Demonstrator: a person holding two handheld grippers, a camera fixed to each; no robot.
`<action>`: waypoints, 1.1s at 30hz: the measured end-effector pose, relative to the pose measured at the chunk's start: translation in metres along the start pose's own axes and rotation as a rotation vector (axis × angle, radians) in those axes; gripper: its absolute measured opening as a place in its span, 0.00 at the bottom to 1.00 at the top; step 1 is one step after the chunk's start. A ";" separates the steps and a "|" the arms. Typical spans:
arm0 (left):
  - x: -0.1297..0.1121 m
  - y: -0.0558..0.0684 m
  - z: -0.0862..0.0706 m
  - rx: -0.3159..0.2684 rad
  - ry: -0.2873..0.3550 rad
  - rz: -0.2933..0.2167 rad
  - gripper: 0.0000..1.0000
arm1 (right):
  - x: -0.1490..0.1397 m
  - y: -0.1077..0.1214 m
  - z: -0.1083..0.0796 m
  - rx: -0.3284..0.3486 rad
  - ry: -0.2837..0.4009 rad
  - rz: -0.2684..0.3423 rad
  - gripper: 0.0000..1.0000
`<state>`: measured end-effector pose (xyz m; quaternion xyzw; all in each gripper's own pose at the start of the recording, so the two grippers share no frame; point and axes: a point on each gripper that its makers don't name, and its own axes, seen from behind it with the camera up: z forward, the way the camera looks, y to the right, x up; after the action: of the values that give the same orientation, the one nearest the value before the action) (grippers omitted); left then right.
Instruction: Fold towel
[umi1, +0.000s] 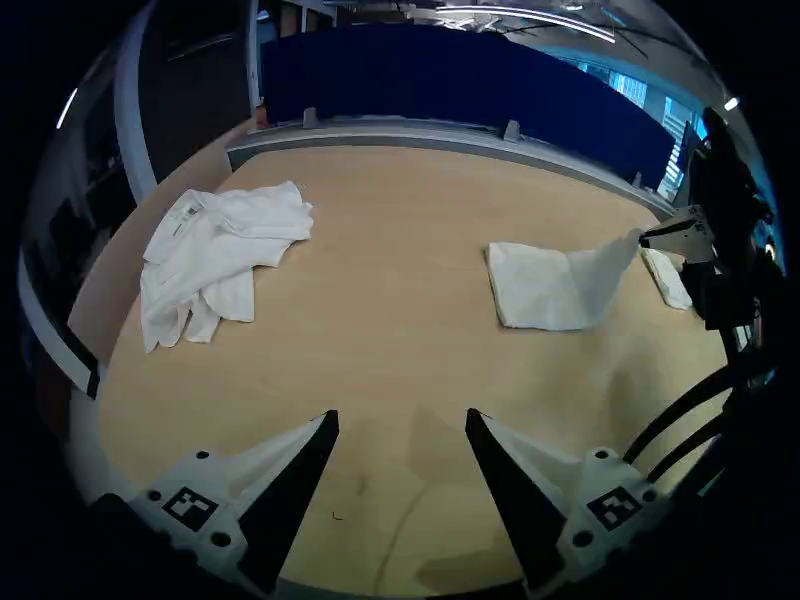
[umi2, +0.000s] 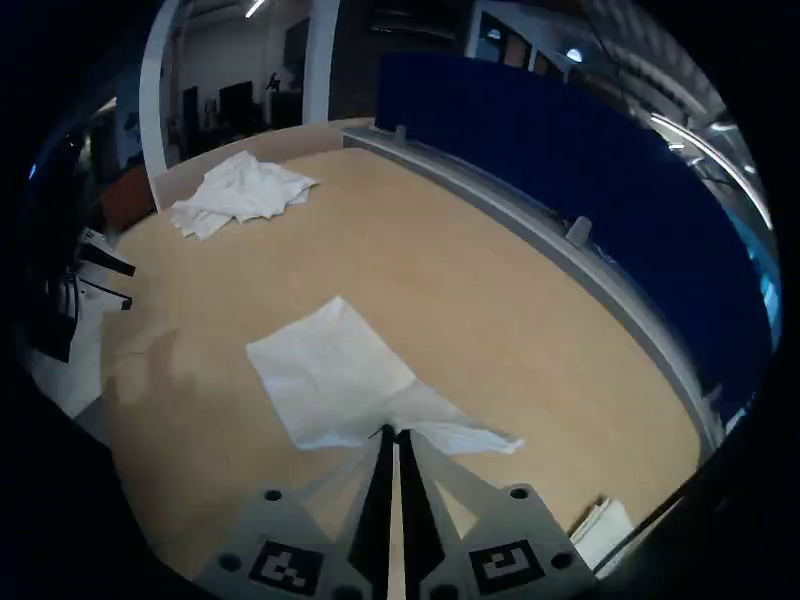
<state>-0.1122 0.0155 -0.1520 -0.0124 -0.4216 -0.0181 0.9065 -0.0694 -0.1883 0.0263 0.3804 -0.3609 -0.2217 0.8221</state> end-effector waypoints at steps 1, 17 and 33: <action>-0.001 0.000 -0.001 0.000 0.000 -0.001 0.94 | 0.002 -0.002 0.001 0.004 0.000 -0.005 0.04; -0.003 -0.008 -0.015 0.008 0.016 -0.043 0.94 | 0.050 -0.078 0.056 0.160 0.040 -0.107 0.04; -0.008 -0.013 -0.015 0.022 0.017 -0.082 0.94 | 0.023 -0.149 0.139 0.305 -0.051 -0.020 0.04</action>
<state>-0.1063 0.0021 -0.1673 0.0150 -0.4145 -0.0509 0.9085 -0.1743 -0.3589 -0.0189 0.4987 -0.4072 -0.1818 0.7432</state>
